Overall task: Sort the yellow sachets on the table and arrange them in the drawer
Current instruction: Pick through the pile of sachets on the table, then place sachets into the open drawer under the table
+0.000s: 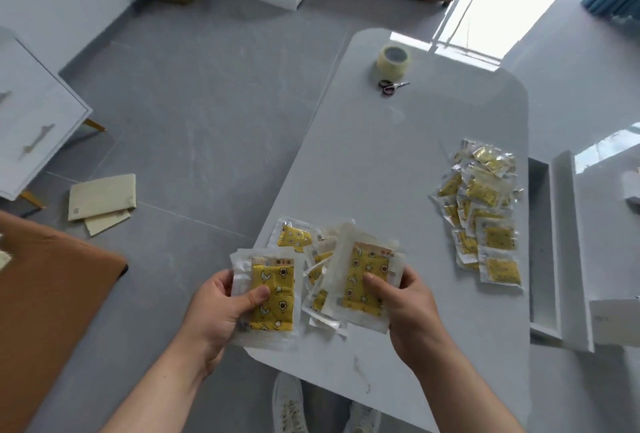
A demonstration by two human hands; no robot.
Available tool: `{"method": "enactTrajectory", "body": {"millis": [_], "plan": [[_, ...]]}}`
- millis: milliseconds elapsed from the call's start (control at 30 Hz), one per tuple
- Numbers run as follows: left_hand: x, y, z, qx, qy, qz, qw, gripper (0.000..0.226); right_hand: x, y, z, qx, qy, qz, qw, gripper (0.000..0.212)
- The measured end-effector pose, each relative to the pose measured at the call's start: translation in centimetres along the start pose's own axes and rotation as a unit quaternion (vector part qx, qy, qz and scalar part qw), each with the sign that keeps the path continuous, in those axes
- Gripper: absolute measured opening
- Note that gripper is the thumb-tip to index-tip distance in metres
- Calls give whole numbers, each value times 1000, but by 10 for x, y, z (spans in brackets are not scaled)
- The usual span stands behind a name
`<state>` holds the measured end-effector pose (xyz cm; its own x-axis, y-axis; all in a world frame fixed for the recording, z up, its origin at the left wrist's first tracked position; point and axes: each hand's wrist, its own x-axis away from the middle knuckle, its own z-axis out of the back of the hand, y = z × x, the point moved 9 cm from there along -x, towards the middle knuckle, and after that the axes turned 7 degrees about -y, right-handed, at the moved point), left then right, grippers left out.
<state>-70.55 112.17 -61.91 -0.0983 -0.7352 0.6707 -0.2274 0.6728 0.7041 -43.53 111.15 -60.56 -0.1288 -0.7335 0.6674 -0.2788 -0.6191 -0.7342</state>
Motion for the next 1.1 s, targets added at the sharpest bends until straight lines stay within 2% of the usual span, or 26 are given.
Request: {"method": "enactTrajectory", "body": {"millis": [233,467,633,833,900,1000,1100], "plan": [[65,93,-56,-22,-46,-51,997,40,79,-87,-6,-27,-23,35,999,20],[138,134,-109,-27,-102,-91,990,44,168,-150,17,-39,-21,93,995,14],[239,119,-187,-21,-159,-119,980,40,281,-170,91,-106,-11,155,982,13],[248,110,-195,64,-176,-64,980,28,290,-166,84,-150,-55,123,979,19],[276,97,-221,79,-206,-33,975,34,326,-164,105,-165,-70,133,975,20],[327,66,-261,72,-266,7,961,55,385,-152,151,-180,-68,163,968,21],[371,42,-295,70,-310,10,948,55,430,-135,190,-183,-49,185,964,21]]}}
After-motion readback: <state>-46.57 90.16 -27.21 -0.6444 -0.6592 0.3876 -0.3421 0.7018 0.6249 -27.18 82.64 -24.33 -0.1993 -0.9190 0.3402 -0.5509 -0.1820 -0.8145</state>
